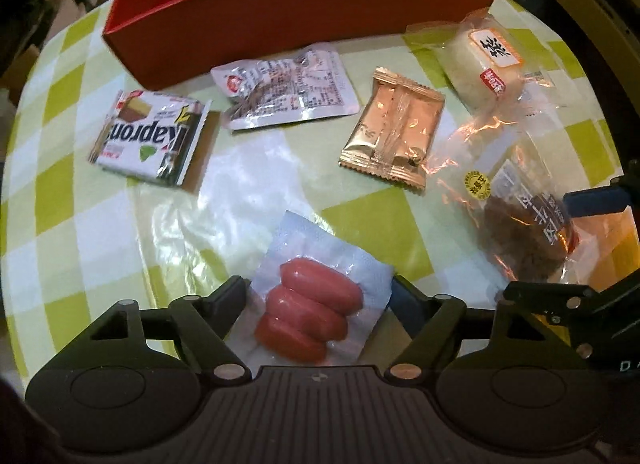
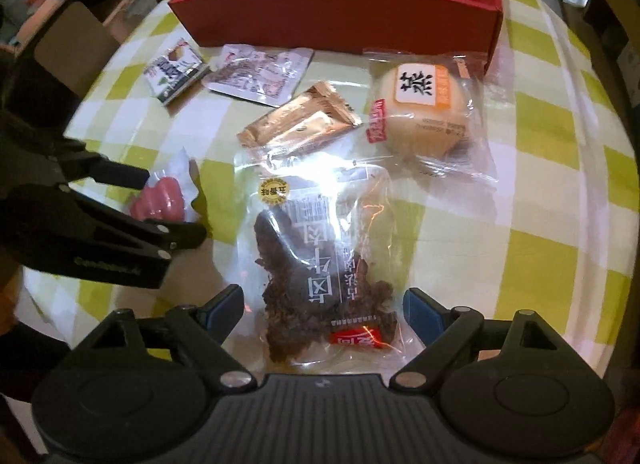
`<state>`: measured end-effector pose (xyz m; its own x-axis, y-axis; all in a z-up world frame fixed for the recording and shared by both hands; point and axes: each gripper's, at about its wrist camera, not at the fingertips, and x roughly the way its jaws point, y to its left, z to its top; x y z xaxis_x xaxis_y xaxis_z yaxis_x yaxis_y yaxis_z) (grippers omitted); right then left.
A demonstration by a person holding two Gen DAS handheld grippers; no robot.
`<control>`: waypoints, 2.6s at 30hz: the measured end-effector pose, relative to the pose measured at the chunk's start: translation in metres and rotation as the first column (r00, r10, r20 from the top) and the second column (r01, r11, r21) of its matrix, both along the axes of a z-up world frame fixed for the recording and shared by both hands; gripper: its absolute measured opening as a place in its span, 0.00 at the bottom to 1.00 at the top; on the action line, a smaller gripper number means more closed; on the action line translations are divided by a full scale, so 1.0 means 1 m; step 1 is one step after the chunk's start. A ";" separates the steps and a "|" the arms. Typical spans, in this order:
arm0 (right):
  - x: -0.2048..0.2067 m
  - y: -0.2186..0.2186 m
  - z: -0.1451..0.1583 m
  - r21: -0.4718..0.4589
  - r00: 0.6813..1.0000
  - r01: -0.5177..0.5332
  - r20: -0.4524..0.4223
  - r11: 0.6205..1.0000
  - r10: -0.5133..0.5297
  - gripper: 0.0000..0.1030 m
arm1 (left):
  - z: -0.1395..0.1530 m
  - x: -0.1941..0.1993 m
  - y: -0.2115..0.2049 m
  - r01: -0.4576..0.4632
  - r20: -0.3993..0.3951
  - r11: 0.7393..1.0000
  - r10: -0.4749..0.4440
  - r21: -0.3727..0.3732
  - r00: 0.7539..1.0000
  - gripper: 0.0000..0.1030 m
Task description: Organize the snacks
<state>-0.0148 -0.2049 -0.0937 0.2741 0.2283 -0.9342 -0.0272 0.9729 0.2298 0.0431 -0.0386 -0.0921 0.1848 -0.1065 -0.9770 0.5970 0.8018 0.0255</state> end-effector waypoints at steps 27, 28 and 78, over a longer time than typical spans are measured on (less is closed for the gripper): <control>-0.008 -0.003 0.022 0.001 0.997 0.049 0.066 0.999 -0.049 0.89 | 0.018 -0.017 -0.002 -0.043 0.039 0.999 0.042 0.016 0.998 0.74; -0.008 -0.003 0.023 0.003 0.996 0.052 0.072 0.999 -0.052 0.89 | 0.022 -0.017 -0.001 -0.051 0.039 0.999 0.051 0.006 0.998 0.74; 0.034 -0.011 0.068 -0.010 0.961 0.160 0.229 0.987 -0.153 0.89 | 0.089 0.041 -0.019 -0.167 0.198 0.976 0.193 -0.139 0.961 0.74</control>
